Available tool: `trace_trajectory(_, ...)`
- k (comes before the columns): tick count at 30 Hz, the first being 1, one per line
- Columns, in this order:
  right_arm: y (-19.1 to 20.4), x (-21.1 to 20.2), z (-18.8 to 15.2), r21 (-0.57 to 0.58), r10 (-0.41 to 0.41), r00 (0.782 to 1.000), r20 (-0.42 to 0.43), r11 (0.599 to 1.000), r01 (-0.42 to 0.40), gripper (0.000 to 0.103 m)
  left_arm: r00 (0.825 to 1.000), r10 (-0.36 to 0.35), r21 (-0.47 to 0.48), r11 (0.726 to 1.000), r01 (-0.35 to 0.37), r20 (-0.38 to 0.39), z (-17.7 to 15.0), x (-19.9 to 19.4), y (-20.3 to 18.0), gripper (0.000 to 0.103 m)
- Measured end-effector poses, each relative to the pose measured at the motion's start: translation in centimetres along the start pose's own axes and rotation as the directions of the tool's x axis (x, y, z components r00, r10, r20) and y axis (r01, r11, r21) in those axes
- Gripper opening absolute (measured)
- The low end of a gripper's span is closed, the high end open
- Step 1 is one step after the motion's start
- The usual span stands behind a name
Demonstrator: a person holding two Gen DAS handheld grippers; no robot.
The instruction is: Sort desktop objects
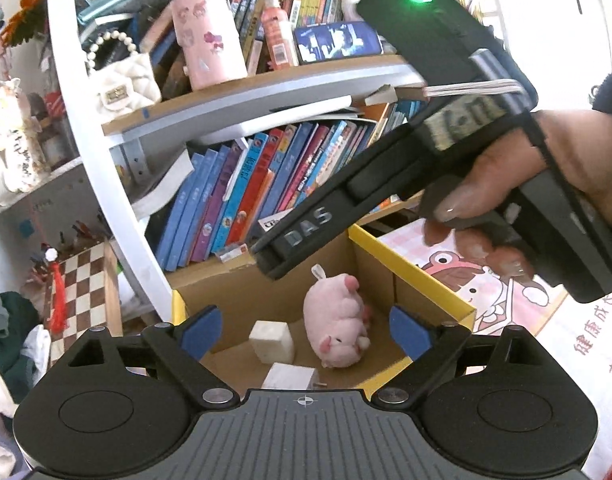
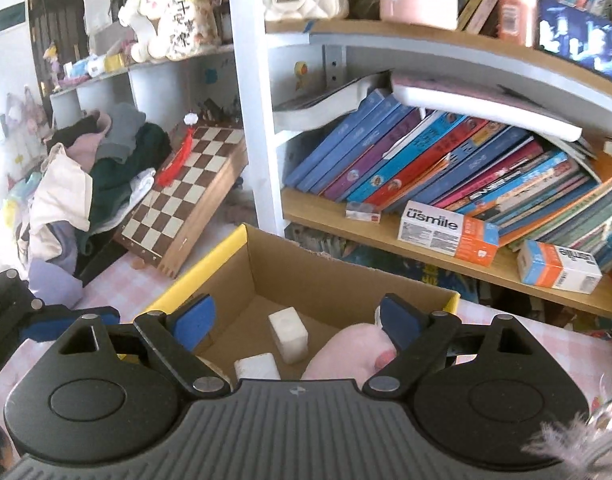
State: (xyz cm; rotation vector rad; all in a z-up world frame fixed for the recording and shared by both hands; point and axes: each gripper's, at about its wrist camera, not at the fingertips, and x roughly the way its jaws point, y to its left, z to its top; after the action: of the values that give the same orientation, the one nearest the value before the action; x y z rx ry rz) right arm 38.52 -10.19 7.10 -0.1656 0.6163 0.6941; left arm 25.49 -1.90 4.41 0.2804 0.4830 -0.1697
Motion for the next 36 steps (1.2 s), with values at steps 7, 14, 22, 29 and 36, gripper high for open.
trace_trajectory(7, 1.6, -3.8, -2.3, -0.055, -0.102, 0.991, 0.087, 0.993, 0.107, 0.092, 1.000, 0.010, -0.016, 1.000, -0.010, 0.010, -1.2, -2.8, 0.2, 0.094)
trace_trajectory(14, 3.2, -7.3, -5.3, -0.088, -0.150, 0.979, 0.135, 0.983, 0.163, 0.097, 0.999, 0.038, -0.048, 0.998, -0.037, 0.019, -2.9, -5.9, 1.0, 0.096)
trace_trajectory(22, 4.1, -11.0, -8.9, 0.006, -0.207, 0.967, 0.151, 0.978, 0.209, 0.099, 0.996, 0.088, -0.162, 0.983, -0.084, 0.018, -5.0, -8.2, 1.4, 0.097)
trace_trajectory(29, 4.8, -12.9, -12.1, 0.074, -0.268, 0.955, 0.126, 0.963, 0.261, 0.099, 0.996, 0.087, -0.191, 0.978, -0.087, -0.006, -7.1, -9.6, 1.1, 0.097)
trace_trajectory(36, 6.2, -13.7, -15.3, 0.097, -0.303, 0.950, 0.077, 0.951, 0.295, 0.099, 0.995, 0.097, -0.227, 0.969, -0.102, -0.034, -9.0, -11.2, 1.6, 0.097)
